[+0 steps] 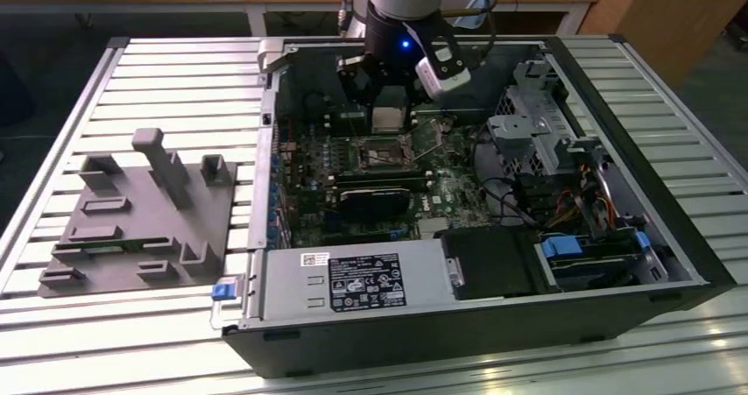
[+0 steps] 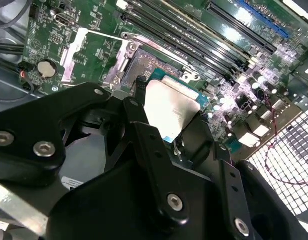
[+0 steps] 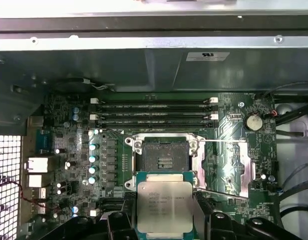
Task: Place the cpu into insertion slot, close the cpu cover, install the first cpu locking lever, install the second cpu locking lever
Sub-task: 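Place the cpu into insertion slot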
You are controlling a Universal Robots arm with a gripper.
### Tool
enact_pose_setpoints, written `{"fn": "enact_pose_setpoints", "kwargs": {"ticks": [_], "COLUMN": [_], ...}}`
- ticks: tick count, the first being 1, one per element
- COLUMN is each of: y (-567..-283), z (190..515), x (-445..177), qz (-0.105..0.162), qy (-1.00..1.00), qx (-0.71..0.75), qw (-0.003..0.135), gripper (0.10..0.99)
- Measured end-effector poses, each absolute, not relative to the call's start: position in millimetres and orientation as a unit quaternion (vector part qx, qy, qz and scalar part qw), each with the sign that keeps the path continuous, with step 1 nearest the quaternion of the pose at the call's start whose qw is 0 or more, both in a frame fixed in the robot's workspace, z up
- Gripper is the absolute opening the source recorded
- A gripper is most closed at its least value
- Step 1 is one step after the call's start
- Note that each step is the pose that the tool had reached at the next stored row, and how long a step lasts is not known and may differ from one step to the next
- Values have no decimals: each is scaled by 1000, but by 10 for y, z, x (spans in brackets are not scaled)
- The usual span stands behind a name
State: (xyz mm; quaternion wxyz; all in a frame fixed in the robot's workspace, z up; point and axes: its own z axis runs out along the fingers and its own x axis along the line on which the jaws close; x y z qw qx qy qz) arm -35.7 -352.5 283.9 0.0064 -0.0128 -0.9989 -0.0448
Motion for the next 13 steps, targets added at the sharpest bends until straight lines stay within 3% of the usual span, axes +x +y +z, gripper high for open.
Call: {"fn": "enact_pose_setpoints", "kwargs": {"ticks": [13], "y": [-3525], "z": [2822], "x": [-357], "qz": [-45], "qy": [-994], "qx": [-96], "qw": [3], "gripper": [537]}}
